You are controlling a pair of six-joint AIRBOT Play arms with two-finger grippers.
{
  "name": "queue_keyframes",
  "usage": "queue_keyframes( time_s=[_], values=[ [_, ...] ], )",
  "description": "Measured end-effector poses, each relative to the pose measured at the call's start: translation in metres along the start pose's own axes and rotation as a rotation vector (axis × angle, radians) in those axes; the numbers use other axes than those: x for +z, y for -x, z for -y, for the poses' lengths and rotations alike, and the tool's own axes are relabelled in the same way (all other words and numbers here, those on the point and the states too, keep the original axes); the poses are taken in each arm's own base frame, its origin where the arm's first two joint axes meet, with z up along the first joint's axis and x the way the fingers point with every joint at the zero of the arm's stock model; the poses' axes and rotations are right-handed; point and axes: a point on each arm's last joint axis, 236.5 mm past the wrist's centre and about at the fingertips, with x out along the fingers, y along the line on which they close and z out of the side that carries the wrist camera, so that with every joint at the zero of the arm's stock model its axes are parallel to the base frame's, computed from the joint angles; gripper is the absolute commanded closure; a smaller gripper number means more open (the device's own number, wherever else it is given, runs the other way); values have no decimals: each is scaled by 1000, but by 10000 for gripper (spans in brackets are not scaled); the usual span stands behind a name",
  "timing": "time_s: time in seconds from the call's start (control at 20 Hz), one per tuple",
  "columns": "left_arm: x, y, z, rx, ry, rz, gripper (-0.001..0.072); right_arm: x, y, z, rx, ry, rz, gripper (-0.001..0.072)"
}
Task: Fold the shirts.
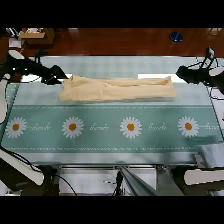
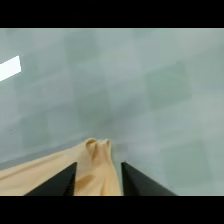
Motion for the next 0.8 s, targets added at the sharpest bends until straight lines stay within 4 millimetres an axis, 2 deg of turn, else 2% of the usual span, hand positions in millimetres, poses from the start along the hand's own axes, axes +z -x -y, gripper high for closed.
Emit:
queue_keyframes(
  time_s=[0.1, 0.15, 0.25, 0.35, 0.4, 0.5, 0.65, 0.8],
  values=[
    [-10, 11, -8, -7, 38, -35, 121, 1, 10, 20, -29, -43, -17, 214],
    [-16, 14, -9, -13, 47, -58, 121, -5, 13, 31, -38, -81, -49, 169],
    [-22, 17, -8, -21, 53, -82, 121, -25, 13, 48, -33, -167, -134, 151],
    [-27, 17, -5, -23, 54, -103, 121, -49, 6, 53, 16, -258, -228, 127],
    [-28, 15, -2, -24, 48, -109, 121, -61, 2, 49, 57, -299, -274, 126],
    [-30, 11, 4, -26, 35, -122, 122, -71, -9, 33, 154, -375, -316, 125],
    [-34, 5, 14, -28, 12, -141, 122, -75, -28, -1, 301, -466, -323, 125],
    [-35, -1, 21, -29, -5, -151, 121, -73, -48, -30, 376, -514, -294, 131]
  ],
)
